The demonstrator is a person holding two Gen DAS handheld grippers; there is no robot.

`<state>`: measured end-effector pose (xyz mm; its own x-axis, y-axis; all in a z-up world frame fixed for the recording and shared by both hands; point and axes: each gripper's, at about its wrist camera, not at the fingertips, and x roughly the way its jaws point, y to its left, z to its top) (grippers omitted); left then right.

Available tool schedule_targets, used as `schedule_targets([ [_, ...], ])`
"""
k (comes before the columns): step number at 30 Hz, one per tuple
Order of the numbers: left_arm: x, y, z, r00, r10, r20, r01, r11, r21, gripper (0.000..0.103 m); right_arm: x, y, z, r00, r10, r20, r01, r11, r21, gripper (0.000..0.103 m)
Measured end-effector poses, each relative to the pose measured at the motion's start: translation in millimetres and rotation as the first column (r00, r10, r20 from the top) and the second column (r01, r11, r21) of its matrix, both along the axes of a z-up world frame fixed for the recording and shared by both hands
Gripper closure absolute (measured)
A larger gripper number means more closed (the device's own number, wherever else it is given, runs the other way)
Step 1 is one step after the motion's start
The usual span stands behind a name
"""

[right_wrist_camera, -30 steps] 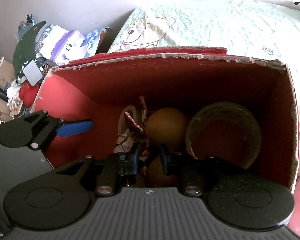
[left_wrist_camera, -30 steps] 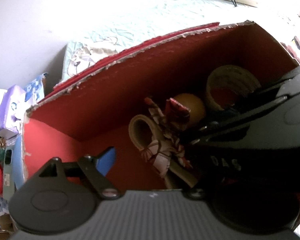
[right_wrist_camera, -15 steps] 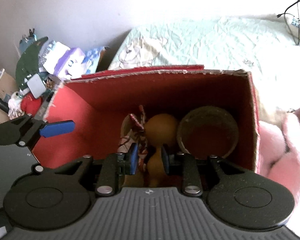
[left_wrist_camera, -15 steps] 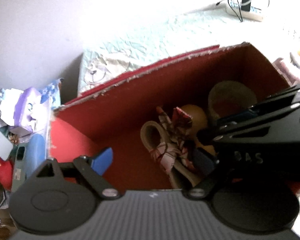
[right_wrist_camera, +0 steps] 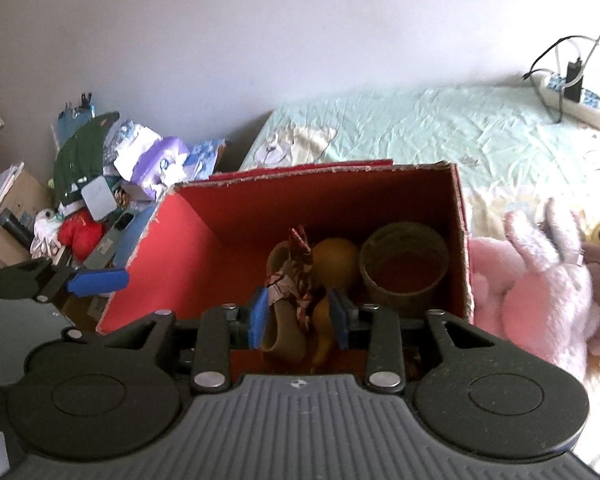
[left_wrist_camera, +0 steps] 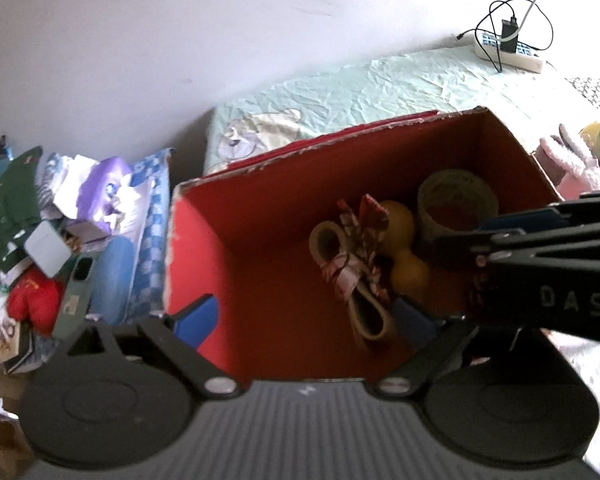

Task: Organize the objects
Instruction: 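Withdraw the right tool from the box toward the red gift box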

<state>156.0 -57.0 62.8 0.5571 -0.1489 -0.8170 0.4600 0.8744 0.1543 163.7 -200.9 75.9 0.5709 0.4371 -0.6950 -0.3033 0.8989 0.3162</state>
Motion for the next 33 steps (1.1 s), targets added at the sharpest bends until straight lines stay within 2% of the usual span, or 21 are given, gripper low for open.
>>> schedule_targets([
  [6,-19,7,8,0.999,0.009,0.031,-0.009,1.0,-0.003,0.008,-23,1,8,0.997,-0.018,0.078,0.02,0.999,-0.026,0.062],
  [10,-28,12,10,0.999,0.022,0.043,-0.023,1.0,0.005,0.008,-39,-3,10,0.992,-0.045,0.116,0.046,0.999,-0.003,0.056],
  [13,-34,17,9,0.999,0.027,0.039,-0.028,1.0,0.006,0.008,-48,-5,10,0.99,-0.056,0.129,0.056,0.998,0.004,0.055],
  [25,-57,43,0,0.997,0.079,-0.018,-0.079,0.997,0.005,0.008,-81,4,5,0.997,0.011,0.081,-0.011,1.0,-0.011,0.056],
  [33,-63,63,-23,0.99,0.127,-0.066,-0.124,0.991,0.049,0.008,-85,18,-17,0.997,0.078,-0.011,-0.078,0.997,-0.029,0.056],
])
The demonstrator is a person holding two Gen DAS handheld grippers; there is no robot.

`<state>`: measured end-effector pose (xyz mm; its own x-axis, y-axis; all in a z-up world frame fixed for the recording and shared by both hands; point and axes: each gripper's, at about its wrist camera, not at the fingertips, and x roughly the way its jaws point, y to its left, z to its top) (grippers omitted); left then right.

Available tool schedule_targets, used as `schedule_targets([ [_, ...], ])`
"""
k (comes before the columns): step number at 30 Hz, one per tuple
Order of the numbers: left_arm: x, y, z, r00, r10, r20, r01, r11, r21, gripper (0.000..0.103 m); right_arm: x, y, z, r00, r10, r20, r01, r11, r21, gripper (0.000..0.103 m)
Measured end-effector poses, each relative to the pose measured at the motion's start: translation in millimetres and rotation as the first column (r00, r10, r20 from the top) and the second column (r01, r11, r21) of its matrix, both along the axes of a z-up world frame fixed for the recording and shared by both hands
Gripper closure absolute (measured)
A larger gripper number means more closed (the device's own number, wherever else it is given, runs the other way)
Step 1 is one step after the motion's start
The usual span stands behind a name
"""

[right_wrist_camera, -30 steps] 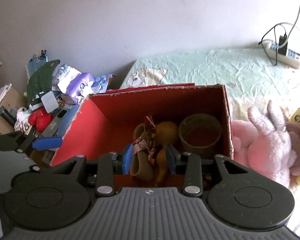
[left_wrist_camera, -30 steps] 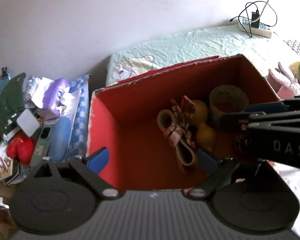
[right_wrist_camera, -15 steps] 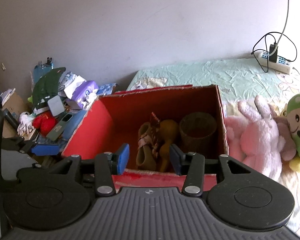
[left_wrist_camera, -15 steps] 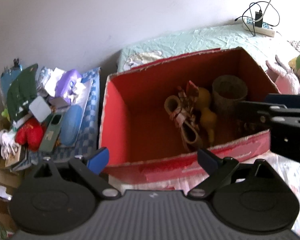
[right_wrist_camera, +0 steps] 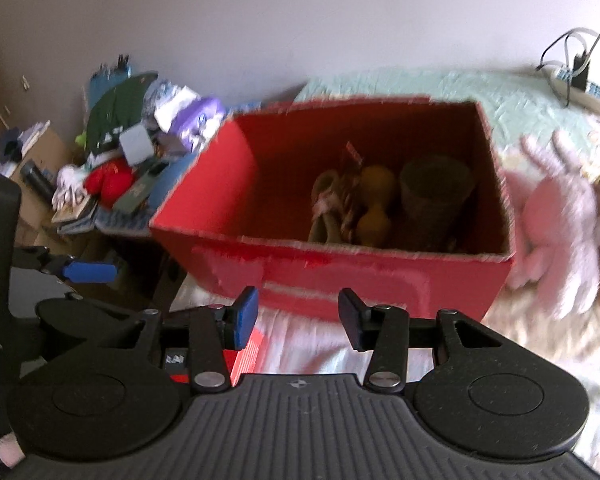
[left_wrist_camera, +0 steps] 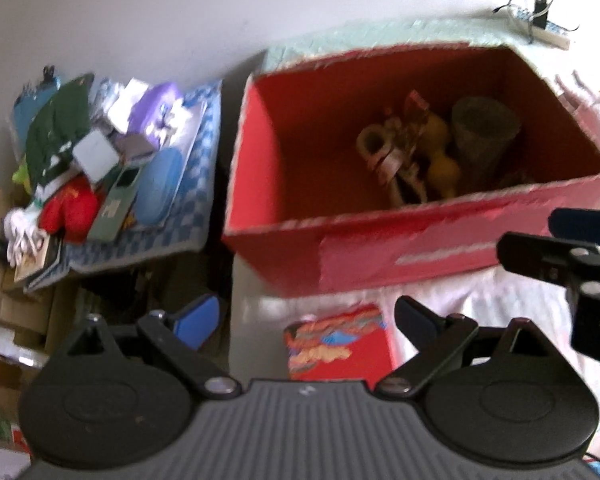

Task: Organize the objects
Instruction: 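Withdraw the right tool from the box toward the red gift box, then grasp the red patterned gift box with the right tool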

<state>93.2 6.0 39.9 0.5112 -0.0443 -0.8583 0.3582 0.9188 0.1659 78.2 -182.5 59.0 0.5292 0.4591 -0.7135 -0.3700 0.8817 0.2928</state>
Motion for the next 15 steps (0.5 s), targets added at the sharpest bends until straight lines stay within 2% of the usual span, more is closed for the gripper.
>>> schedule_targets([
  [8,3,42,-25,0.994,0.067,-0.086,-0.066,0.998,0.014,0.008,6,14,-29,0.988,0.029,-0.15,-0.025,0.999,0.023,0.056],
  [15,0,71,-50,0.974,0.097,-0.205,-0.103,0.995,-0.016,0.008,9,30,-52,0.957,0.085,-0.278,-0.068,0.995,0.071,0.051],
])
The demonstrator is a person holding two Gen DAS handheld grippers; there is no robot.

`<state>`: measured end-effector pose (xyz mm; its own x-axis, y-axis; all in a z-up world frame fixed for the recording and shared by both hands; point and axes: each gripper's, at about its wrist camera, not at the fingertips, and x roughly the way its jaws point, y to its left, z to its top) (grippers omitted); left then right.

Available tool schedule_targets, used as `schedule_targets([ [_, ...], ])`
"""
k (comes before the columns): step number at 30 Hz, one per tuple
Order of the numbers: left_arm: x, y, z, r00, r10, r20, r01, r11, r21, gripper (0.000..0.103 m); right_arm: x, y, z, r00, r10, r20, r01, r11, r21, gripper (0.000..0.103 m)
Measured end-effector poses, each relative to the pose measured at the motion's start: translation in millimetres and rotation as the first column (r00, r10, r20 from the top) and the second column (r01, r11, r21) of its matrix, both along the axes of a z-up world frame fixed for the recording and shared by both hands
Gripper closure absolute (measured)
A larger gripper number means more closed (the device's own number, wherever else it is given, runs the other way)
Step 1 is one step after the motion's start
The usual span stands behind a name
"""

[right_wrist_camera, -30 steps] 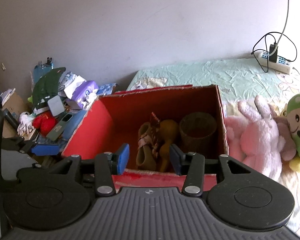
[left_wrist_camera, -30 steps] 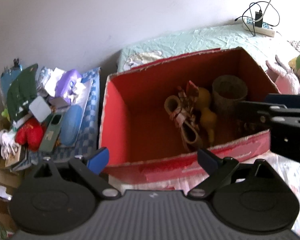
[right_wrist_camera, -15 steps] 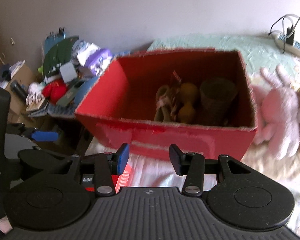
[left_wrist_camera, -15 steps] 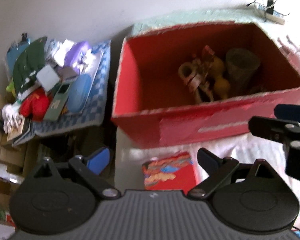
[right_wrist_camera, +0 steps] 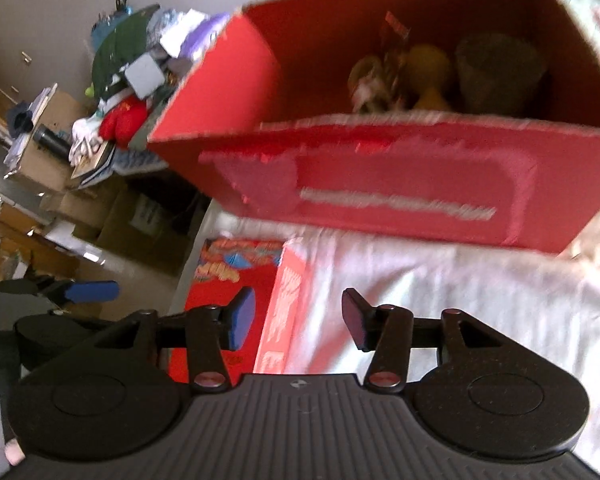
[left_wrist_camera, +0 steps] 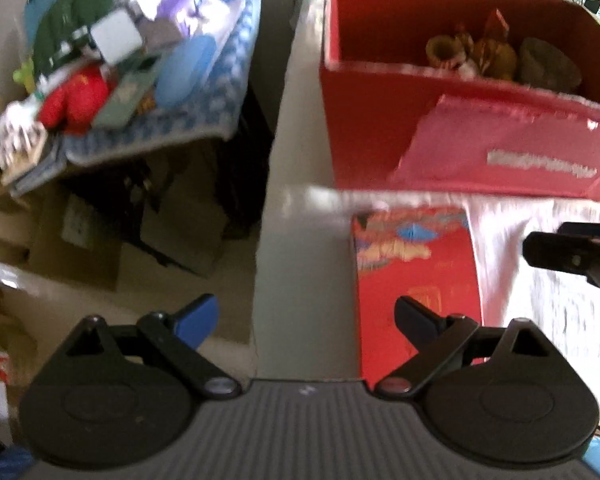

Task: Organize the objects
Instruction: 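Grasp the red patterned gift box with the right tool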

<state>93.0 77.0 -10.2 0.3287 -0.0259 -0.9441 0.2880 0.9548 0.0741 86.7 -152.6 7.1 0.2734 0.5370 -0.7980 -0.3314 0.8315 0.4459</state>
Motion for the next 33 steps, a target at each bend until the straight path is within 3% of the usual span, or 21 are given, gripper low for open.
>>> schedule_targets([
  [8,-8,-3,-19,0.993,-0.032,-0.113,0.015,0.988,-0.151,0.004,7,12,-25,0.993,0.001,-0.12,0.004,0.999,0.045,0.05],
  [17,-9,-21,-23,0.989,-0.09,-0.121,0.062,0.974,-0.218,0.003,12,17,-36,0.982,0.031,-0.186,-0.003,0.989,0.148,0.049],
  [18,-9,-24,-24,0.989,-0.09,-0.121,0.062,0.975,-0.214,0.003,13,16,-36,0.98,0.034,-0.196,-0.002,0.988,0.157,0.049],
  [21,-8,-30,-29,0.983,-0.107,-0.148,0.073,0.972,-0.223,0.018,14,13,-35,0.977,0.043,-0.208,-0.008,0.986,0.165,0.051],
  [25,-14,-46,-29,0.978,-0.161,-0.132,0.139,0.978,-0.158,0.018,16,5,-30,0.976,0.043,-0.212,-0.008,0.987,0.161,0.051],
  [29,-17,-57,-19,0.969,-0.209,-0.135,0.187,0.969,-0.161,0.018,17,-11,-26,0.973,0.021,-0.231,0.017,0.987,0.16,0.051],
  [33,-21,-80,-8,0.943,-0.301,-0.144,0.279,0.948,-0.154,0.018,13,-36,-20,0.969,-0.031,-0.244,0.068,0.987,0.145,0.051],
])
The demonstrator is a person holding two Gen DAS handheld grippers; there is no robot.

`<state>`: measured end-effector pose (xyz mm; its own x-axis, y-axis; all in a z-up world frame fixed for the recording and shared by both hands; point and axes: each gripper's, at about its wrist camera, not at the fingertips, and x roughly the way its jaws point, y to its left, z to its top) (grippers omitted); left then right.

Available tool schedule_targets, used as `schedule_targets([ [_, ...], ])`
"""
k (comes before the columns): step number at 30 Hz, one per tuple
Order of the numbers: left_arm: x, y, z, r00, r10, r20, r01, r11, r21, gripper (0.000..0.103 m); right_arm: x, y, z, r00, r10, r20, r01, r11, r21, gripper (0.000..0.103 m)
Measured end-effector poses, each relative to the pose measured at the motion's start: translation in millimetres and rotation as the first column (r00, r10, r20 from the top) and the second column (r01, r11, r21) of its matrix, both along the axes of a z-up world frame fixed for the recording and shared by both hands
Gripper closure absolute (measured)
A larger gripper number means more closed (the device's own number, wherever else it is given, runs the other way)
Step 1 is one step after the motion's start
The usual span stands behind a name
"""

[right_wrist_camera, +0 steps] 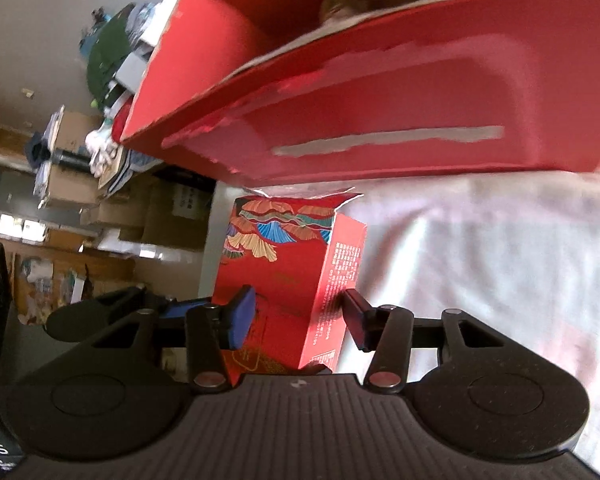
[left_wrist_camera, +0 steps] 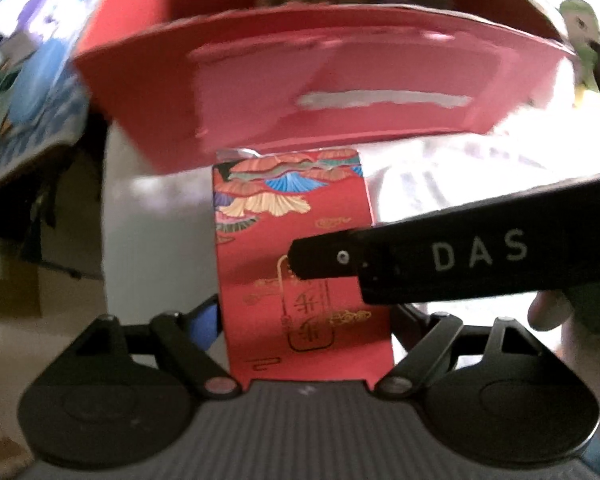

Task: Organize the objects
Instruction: 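Grasp the red patterned gift box with the right tool, then lift the red gift box and carry it over the red box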

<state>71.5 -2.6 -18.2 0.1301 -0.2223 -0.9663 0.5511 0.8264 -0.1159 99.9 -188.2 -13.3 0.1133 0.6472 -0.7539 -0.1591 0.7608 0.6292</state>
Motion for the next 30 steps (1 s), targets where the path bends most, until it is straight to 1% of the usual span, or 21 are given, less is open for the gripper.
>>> schedule_targets([
  [4,-7,-30,7,0.992,-0.128,0.005,0.128,0.992,0.001,0.018,-8,-29,5,0.996,-0.087,-0.002,0.087,0.996,-0.028,0.051],
  [7,-17,-58,11,0.972,-0.233,0.023,0.233,0.973,0.006,0.018,-16,-55,9,0.986,-0.168,0.001,0.168,0.985,-0.046,0.051],
  [9,-24,-77,15,0.953,-0.299,0.036,0.299,0.954,0.008,0.018,-22,-74,12,0.974,-0.228,0.005,0.228,0.972,-0.053,0.05],
  [12,-38,-104,22,0.916,-0.396,0.064,0.396,0.918,0.01,0.018,-32,-102,20,0.947,-0.321,0.02,0.321,0.945,-0.055,0.05],
  [14,-47,-122,29,0.885,-0.457,0.093,0.458,0.889,0.009,0.018,-38,-119,27,0.93,-0.367,0.033,0.369,0.928,-0.055,0.05],
  [17,-60,-142,41,0.841,-0.525,0.128,0.529,0.848,0.001,0.018,-50,-137,40,0.903,-0.423,0.069,0.427,0.902,-0.062,0.05],
  [20,-71,-158,55,0.8,-0.576,0.169,0.585,0.811,-0.01,0.018,-59,-153,53,0.875,-0.47,0.115,0.478,0.876,-0.061,0.05],
  [23,-79,-171,71,0.77,-0.6,0.217,0.618,0.786,-0.021,0.018,-64,-164,70,0.849,-0.5,0.171,0.515,0.856,-0.054,0.049],
  [26,-79,-178,91,0.754,-0.599,0.268,0.631,0.775,-0.043,0.018,-67,-170,88,0.827,-0.51,0.235,0.533,0.845,-0.045,0.049],
  [30,-84,-185,124,0.745,-0.572,0.344,0.627,0.776,-0.069,0.018,-66,-177,113,0.804,-0.504,0.317,0.534,0.845,-0.012,0.049],
])
